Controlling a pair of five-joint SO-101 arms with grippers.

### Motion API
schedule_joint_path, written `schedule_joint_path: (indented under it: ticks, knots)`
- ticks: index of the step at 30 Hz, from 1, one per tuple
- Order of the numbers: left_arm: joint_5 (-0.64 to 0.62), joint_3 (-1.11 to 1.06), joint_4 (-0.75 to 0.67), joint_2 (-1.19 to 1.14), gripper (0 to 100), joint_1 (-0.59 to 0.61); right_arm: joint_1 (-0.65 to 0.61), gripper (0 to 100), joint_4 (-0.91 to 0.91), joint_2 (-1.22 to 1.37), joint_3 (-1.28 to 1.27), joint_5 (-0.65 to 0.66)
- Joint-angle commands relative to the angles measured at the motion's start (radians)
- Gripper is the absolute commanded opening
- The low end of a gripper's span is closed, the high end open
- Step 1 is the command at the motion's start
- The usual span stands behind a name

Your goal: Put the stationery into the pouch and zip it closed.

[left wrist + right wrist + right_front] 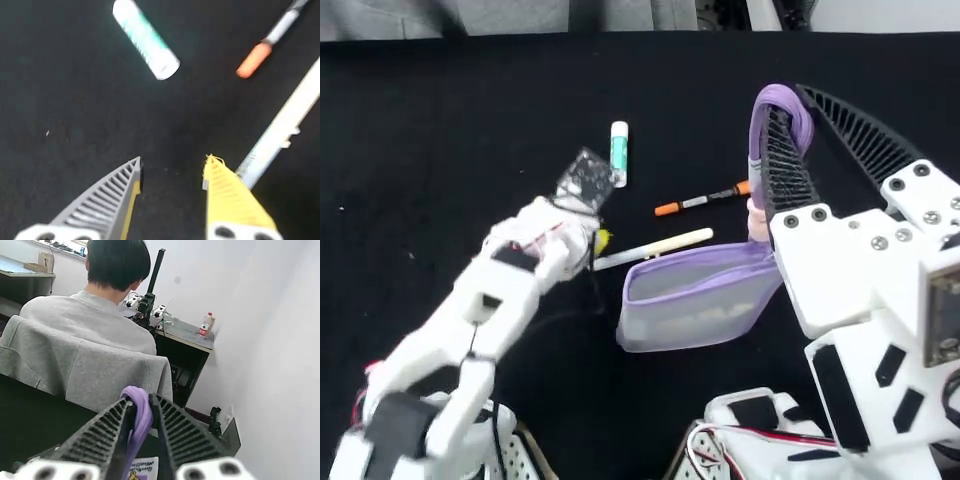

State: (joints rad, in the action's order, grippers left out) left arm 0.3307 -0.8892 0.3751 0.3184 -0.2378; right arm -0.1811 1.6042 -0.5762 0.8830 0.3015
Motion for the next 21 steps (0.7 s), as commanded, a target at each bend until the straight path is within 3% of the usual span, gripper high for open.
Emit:
schedule_joint_path:
  ticks: [1,6,21]
  knots:
    - [0.012,0.344,0.203,-0.255,20,0.001,-0.012,1.2,0.000,0.012,0.024,0.006]
    - [0.014,0.510,0.330,-0.404,20,-0.085,-0.012,1.2,0.000,0.010,0.024,0.006]
    - [-0.035,0.481,0.341,-0.364,20,-0.200,-0.012,1.2,0.000,0.010,0.024,0.006]
